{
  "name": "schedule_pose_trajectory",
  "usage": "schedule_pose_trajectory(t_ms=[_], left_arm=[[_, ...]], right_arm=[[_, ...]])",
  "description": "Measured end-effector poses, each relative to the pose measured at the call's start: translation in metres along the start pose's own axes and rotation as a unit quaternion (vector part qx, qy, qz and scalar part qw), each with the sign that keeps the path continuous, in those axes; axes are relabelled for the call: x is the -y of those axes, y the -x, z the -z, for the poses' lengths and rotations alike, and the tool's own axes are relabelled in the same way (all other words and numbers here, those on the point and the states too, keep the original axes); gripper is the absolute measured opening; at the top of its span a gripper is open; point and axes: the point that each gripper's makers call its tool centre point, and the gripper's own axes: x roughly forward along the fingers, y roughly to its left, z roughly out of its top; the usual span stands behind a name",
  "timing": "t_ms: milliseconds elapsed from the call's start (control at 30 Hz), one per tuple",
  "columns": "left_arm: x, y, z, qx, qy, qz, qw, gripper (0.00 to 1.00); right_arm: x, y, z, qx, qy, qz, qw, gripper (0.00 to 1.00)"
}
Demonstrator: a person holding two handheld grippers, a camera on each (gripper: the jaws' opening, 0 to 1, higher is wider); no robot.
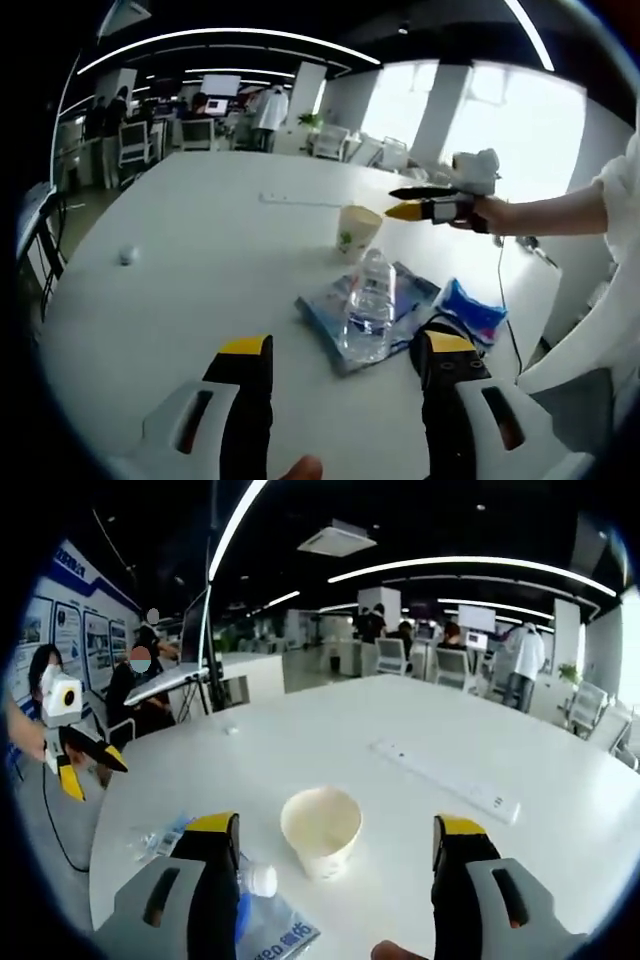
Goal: Arrange the tabletop items into an orderly group along one side of the table until the central work area is clear of visible clutter.
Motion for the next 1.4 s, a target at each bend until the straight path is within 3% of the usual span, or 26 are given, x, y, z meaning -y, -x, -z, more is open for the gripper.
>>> schedule_pose_trajectory(t_ms=[267,567,900,1133,1400], left_arm=[[0.003,-0.006,-0.007,-0.007,-0.020,0.011,0.9997,0.56],[0.006,-0.022,-0.004,-0.047,-0.051,0.032,0.9971,0.56],[0.012,-0.039,-0.015,-0.058,-0.064,0.052,0.9949,0.56],[0.026,-0.055,-0.015,-0.084,-0.086,0.083,0.9892,0.59],[0.031,-0.065,-0.017,-0.113,-0.132,0.095,0.9802,0.59]], right_arm=[[-0.005,0.010,0.008,-0.003,-0.008,0.007,0.9999,0.76],[-0.004,0.026,0.021,-0.008,-0.029,0.019,0.9994,0.75],[-0.009,0.039,0.035,-0.012,-0.046,0.036,0.9982,0.72],[-0.017,0.045,0.044,-0.014,-0.065,0.045,0.9968,0.72],[-0.020,0.052,0.049,-0.007,-0.091,0.054,0.9944,0.70]])
